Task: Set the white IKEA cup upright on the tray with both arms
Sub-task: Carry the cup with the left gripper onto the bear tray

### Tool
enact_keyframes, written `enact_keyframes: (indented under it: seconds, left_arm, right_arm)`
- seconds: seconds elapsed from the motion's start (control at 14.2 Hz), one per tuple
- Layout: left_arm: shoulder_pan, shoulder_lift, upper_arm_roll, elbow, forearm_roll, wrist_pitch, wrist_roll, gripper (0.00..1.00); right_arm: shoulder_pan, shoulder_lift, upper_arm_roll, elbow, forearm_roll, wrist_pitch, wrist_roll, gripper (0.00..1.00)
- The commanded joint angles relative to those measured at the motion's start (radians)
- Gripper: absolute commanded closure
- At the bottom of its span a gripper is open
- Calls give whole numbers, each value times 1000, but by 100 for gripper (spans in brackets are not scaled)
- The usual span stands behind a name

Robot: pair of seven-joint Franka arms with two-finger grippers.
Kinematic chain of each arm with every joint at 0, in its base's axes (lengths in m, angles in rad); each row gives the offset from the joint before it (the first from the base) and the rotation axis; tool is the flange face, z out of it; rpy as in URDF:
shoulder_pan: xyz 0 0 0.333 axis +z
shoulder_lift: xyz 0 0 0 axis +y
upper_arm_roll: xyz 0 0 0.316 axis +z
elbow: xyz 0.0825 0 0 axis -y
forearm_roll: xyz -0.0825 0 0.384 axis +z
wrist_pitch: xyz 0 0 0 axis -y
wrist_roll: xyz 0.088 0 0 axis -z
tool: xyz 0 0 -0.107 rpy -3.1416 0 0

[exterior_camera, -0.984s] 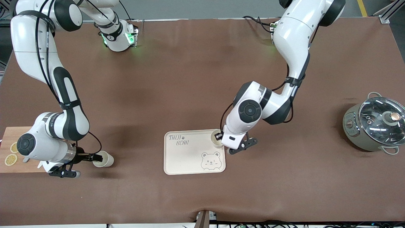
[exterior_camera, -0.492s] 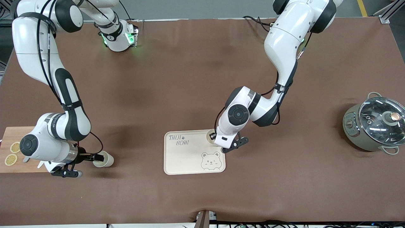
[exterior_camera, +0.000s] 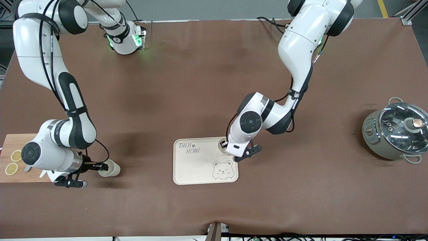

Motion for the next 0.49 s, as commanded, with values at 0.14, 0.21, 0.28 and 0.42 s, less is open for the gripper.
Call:
enact_keyframes:
  seconds: [0.14,0.21,0.28,0.42]
  left_arm:
    - [-8,-38,26,13,21,-12,-1,0]
    - [-2,-55,25,13,38,-30,1,0]
    - [1,-66,26,13,47,-58,1,0]
    - [3,-96,26,13,53,-74,1,0]
  right_arm:
    - [4,6,-1,10,17,3,8,67]
    - [4,6,-1,10,17,3,8,74]
    - [4,6,-1,10,16,3,8,81]
    - [4,6,-1,10,16,1,7,94]
